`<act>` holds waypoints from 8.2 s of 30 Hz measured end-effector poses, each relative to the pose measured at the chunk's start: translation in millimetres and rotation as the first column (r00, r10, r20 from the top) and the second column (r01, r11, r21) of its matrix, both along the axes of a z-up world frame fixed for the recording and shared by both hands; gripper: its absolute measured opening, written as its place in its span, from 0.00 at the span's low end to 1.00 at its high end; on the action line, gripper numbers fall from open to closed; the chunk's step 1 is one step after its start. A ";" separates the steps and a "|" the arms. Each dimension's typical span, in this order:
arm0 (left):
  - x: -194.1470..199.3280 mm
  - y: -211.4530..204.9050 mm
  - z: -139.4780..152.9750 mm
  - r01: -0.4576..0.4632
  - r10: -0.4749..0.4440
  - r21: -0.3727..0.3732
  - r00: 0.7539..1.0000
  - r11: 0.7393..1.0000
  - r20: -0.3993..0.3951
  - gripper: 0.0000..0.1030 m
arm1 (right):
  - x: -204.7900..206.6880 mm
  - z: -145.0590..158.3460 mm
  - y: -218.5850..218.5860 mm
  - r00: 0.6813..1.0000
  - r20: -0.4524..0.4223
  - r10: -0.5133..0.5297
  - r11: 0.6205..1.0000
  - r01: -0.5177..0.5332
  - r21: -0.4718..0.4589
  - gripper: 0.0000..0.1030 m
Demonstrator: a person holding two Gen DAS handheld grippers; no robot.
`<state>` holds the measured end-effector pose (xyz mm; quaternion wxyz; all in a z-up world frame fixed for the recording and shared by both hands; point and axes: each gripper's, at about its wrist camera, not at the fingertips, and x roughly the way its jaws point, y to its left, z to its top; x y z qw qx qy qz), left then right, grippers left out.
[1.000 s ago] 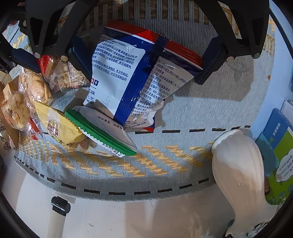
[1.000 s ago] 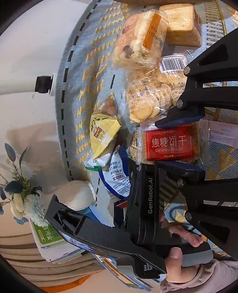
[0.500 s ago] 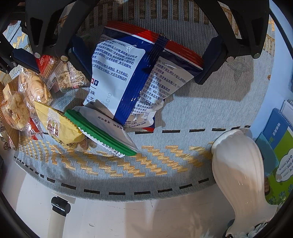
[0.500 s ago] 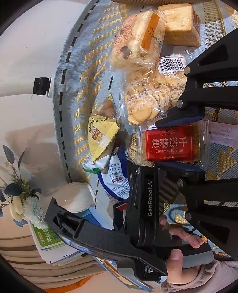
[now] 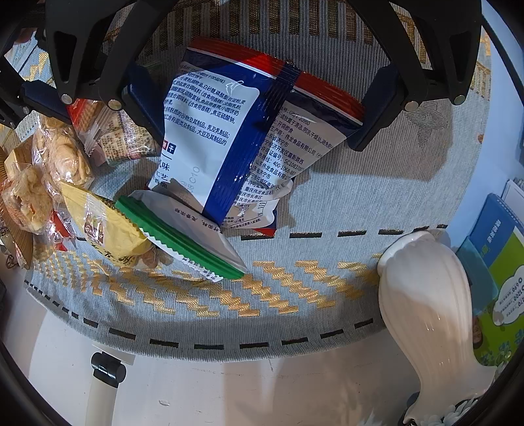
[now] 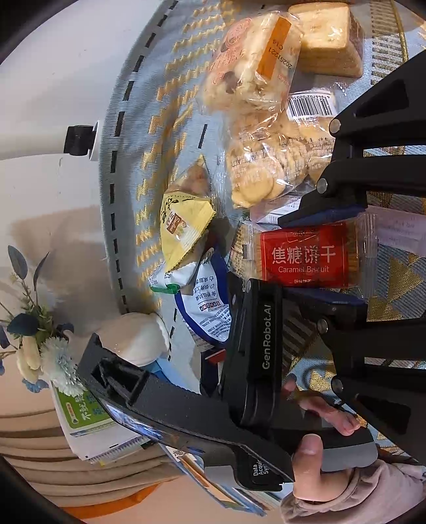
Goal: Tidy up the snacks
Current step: 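Grasp the blue-and-white bag with the left gripper while the right gripper holds the caramel pack, then carry the blue-and-white bag and caramel pack into the amber bowl and open both grippers, then move both tools back over the remaining snacks on the tablecloth, then grasp the clear-wrapped biscuit pack with the right gripper, then hold the biscuit pack in the right gripper above the tablecloth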
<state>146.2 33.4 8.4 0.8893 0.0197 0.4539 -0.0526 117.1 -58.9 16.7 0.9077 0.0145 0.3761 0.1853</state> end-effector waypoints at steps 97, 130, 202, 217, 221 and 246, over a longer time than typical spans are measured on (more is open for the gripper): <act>-130.8 -182.2 173.8 0.183 -0.083 -0.247 0.926 0.952 0.368 0.79 | -110.0 128.6 -296.1 0.906 0.149 -0.396 0.832 0.286 0.476 0.33; -90.4 -278.1 130.2 0.323 -0.279 -0.143 0.924 0.936 0.261 1.00 | -115.3 88.3 -384.8 0.779 -0.052 -0.625 0.678 0.574 0.459 0.92; 22.0 12.0 -4.1 0.017 -0.017 0.006 1.000 1.000 0.007 1.00 | -29.4 7.4 8.4 0.996 0.026 -0.083 0.990 0.079 0.120 0.42; 22.2 11.8 -4.4 0.018 -0.018 0.005 1.000 1.000 0.006 1.00 | -98.1 -8.7 -85.7 0.944 -0.061 -0.325 0.916 0.330 0.227 0.42; 22.3 11.5 -4.5 0.018 -0.018 0.007 1.000 1.000 0.006 1.00 | -88.1 -22.8 -101.8 0.928 -0.156 -0.338 0.882 0.370 0.292 0.42; 22.3 11.5 -4.2 0.019 -0.019 0.005 1.000 1.000 0.003 1.00 | -79.7 -18.0 -68.3 0.920 -0.113 -0.376 0.923 0.382 0.043 0.45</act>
